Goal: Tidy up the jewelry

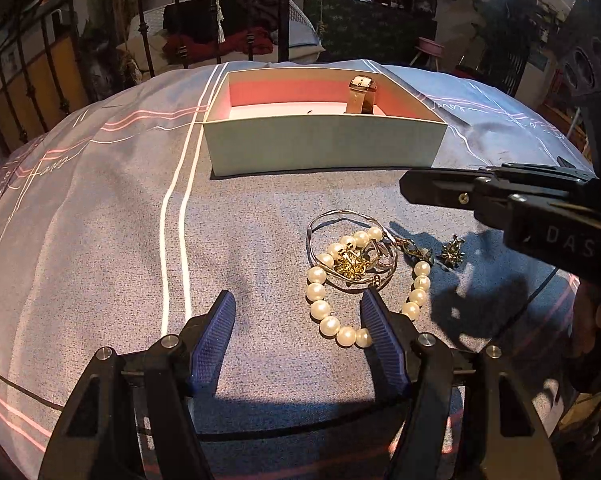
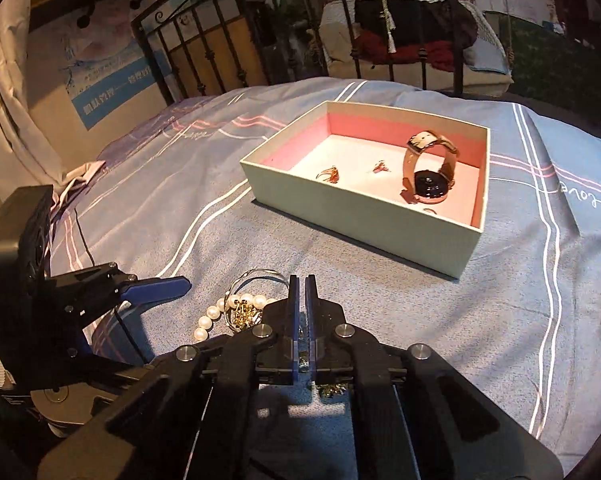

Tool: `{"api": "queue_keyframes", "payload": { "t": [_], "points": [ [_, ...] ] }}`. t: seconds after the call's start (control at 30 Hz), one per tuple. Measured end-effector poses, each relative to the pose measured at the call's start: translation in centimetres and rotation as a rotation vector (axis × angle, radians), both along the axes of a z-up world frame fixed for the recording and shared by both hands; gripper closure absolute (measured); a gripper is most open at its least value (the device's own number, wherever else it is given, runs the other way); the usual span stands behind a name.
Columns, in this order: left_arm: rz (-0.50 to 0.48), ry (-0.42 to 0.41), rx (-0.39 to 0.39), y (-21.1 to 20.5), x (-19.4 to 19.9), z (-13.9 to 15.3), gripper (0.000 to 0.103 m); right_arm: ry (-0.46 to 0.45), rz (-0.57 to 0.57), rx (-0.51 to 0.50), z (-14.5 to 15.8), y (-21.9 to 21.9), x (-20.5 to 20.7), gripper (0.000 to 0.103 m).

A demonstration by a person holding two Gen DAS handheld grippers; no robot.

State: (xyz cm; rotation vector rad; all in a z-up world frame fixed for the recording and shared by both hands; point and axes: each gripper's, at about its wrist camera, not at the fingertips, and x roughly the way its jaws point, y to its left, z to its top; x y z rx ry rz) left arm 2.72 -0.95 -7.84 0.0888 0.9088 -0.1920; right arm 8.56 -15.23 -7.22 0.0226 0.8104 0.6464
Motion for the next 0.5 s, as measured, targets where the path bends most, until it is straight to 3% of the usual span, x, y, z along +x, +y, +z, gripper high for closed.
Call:
{"api": "queue_keyframes", "payload": {
  "t": [0.23, 0.3, 0.4, 0.5],
  "points": [
    [-0.040, -0.003, 0.013, -0.5, -0.1, 0.0, 0.049, 0.035, -0.008, 0.008, -0.3, -0.3, 0.1, 0.099],
    [-0.066, 0.003, 0.007, -0.8, -0.1, 0.0, 0.068, 0.037, -0.007, 0.009, -0.4, 0.0, 0.1, 0.099],
    [-0.083, -0.008, 0.027, -1.5, 0.0, 0.0, 0.077, 0.029, -0.031, 0.021, -0.3, -0.5, -0.1, 0.099],
    [-0.067, 0.012, -0.037, -0.7, 0.7, 0.4, 0.093, 0.021, -0.058, 0.034, -0.1, -1.5, -0.4, 0.099]
  ]
}}
